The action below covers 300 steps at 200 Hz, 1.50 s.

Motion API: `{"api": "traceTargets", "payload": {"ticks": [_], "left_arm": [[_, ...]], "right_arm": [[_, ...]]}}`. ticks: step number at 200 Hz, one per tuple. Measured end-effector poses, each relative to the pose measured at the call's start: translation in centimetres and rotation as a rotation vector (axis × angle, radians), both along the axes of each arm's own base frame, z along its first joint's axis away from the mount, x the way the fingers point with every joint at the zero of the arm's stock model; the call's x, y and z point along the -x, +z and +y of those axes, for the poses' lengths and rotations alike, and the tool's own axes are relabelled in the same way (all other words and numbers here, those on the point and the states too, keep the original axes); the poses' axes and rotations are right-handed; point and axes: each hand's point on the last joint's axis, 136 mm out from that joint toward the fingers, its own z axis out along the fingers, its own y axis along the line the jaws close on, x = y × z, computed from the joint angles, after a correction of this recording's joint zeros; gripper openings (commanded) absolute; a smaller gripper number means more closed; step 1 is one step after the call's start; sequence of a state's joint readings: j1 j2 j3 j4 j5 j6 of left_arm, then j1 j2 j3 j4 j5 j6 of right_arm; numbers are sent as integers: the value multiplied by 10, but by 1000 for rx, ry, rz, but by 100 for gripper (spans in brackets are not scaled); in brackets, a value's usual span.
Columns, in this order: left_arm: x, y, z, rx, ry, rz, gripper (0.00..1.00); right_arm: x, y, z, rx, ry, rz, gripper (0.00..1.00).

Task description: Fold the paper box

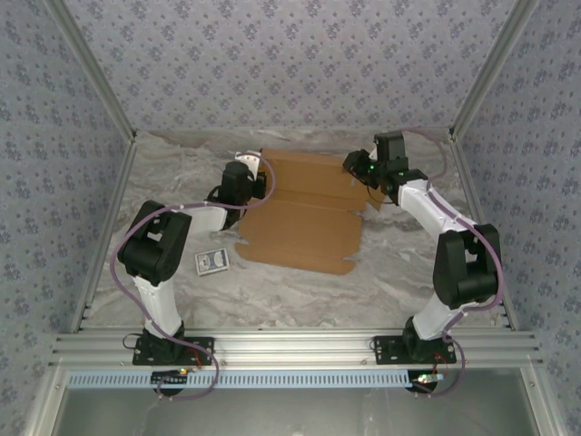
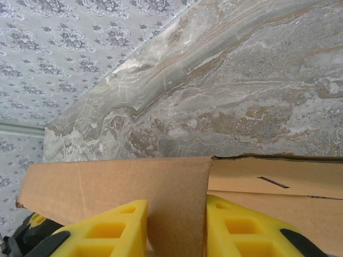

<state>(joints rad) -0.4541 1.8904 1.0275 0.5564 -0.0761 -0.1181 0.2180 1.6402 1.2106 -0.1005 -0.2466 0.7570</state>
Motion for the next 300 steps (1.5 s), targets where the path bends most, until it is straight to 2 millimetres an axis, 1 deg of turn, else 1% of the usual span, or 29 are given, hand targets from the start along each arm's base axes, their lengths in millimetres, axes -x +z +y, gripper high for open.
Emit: {"api": "traceTargets", "payload": {"ticks": [19,30,44,52,85,100,120,142,159,171,183,205,220,236,257,300], "left_arm": [[1,-1,-1,-2,5,5,0],[2,-2,-2,-1,9,7,0],[3,-1,-4,2,14,7,0],[3,-1,-4,3,16,8,0],[5,0,-7,1,18,8,0],[7,4,-9,3,15,4,0],[9,13,-9,10,13,-3,0],[11,22,-8,21,16,-11,0],[13,25,-7,24,23,-5,0],[13,26,-6,22,27,-3,0],[14,26,-5,21,30,3,0],[15,28,-4,25,32,5,0],[15,30,-4,28,33,4,0],[15,31,-4,29,33,3,0],[16,29,-4,26,34,9,0],[17,28,-3,23,33,14,0]], "right_arm": [[-3,2,-1,-21,-27,-6,22],[-5,6,-2,-30,-40,-21,22],[-4,5,-4,-36,-51,-25,23],[-3,4,-5,-38,-56,-22,27],[0,3,-13,14,-66,-28,55],[6,9,-19,54,-64,-42,63],[17,25,-29,110,-66,-77,70],[37,43,-41,176,-66,-130,72],[56,44,-48,216,-57,-148,72],[70,37,-50,244,-44,-147,72],[83,24,-49,274,-24,-130,72],[101,-12,-39,318,32,-76,74],[107,-35,-36,335,53,-36,75],[106,-58,-39,355,46,1,77],[100,-78,-42,373,27,27,78],[82,-102,-47,382,-9,40,80]]}}
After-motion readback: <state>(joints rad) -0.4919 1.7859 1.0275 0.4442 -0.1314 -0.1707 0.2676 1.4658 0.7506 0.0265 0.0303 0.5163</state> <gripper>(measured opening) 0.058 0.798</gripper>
